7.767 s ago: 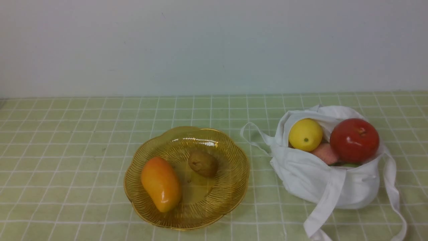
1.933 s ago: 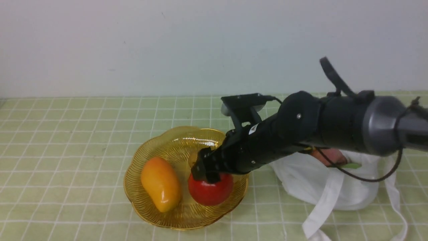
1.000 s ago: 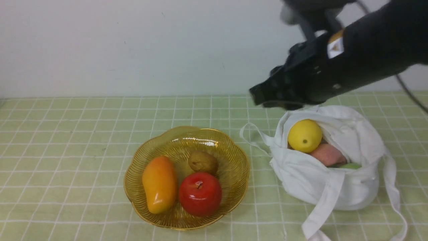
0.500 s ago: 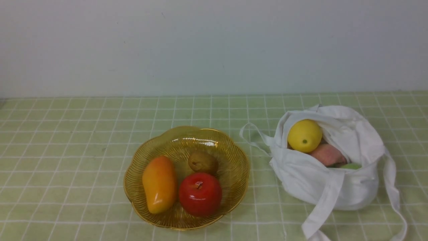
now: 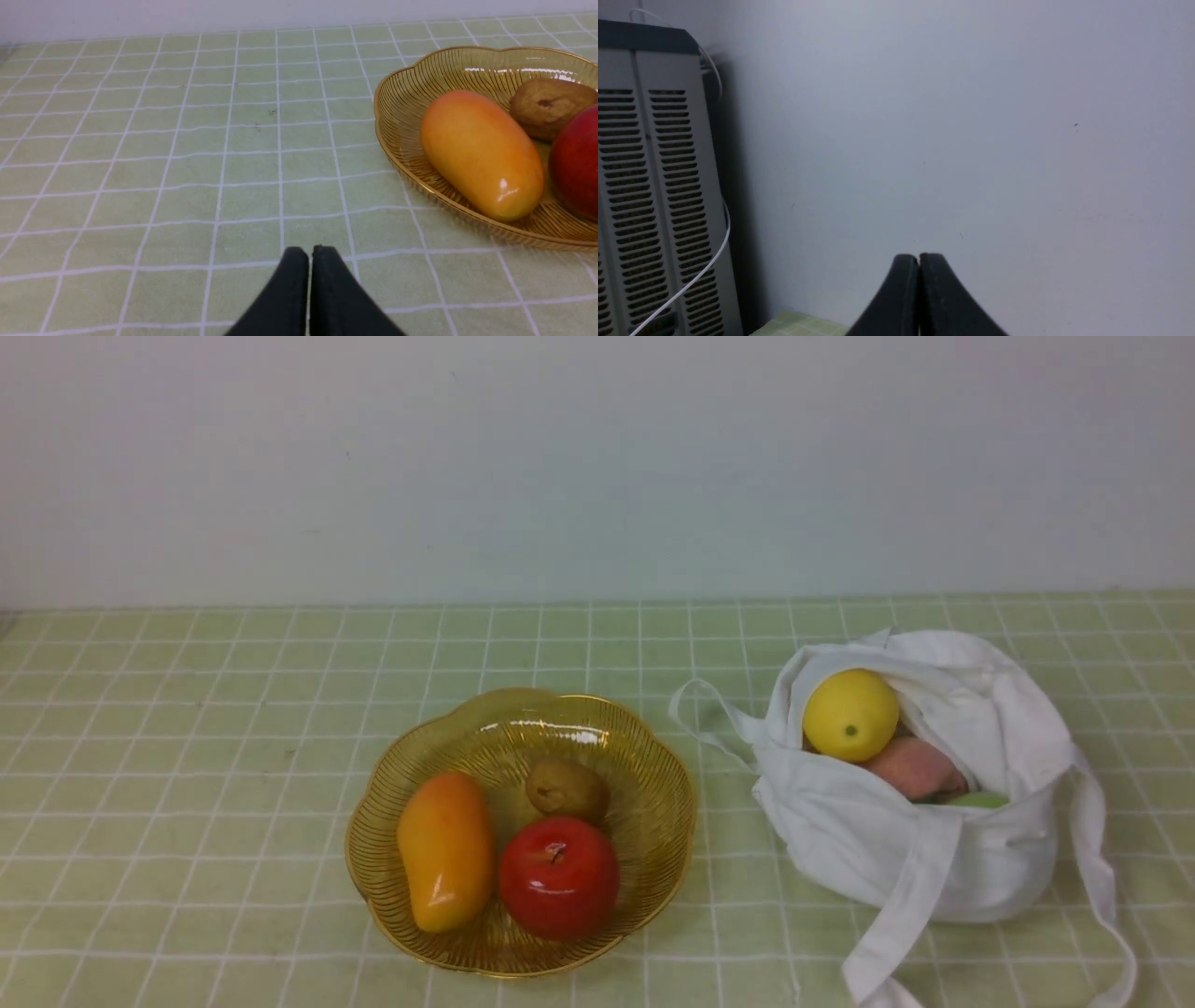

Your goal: Take the fruit out of the bag on the green coffee tablecloth and place them on the plate.

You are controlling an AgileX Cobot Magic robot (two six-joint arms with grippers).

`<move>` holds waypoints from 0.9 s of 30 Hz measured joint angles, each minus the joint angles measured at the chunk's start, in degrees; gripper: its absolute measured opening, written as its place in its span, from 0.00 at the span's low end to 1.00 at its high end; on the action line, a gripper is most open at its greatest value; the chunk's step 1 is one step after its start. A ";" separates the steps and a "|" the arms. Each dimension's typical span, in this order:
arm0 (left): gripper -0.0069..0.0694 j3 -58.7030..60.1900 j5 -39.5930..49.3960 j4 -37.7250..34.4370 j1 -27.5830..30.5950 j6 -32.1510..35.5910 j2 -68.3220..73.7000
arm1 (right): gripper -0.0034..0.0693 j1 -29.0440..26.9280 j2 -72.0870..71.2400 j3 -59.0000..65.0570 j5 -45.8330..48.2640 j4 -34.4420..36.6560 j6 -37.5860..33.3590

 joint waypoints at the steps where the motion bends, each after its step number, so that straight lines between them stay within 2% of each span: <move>1: 0.08 0.00 0.00 0.00 0.00 0.00 0.00 | 0.03 0.00 0.00 0.01 -0.06 -0.06 0.00; 11: 0.08 0.00 0.00 0.00 0.00 0.00 0.00 | 0.03 0.00 0.00 0.59 -2.15 0.00 -0.88; 15: 0.08 0.00 0.00 0.00 0.00 0.00 0.00 | 0.03 0.00 0.00 0.60 -2.64 5.06 -6.26; 18: 0.08 0.00 0.00 0.00 0.00 0.00 0.00 | 0.03 0.00 0.00 0.65 -2.64 10.84 -13.29; 24: 0.08 0.00 0.00 0.00 0.00 -0.05 0.00 | 0.03 -0.14 -0.43 0.91 -0.31 12.26 -17.78; 27: 0.08 0.00 0.00 0.00 0.00 -0.05 0.00 | 0.03 -3.57 -2.62 2.98 3.29 11.91 -18.17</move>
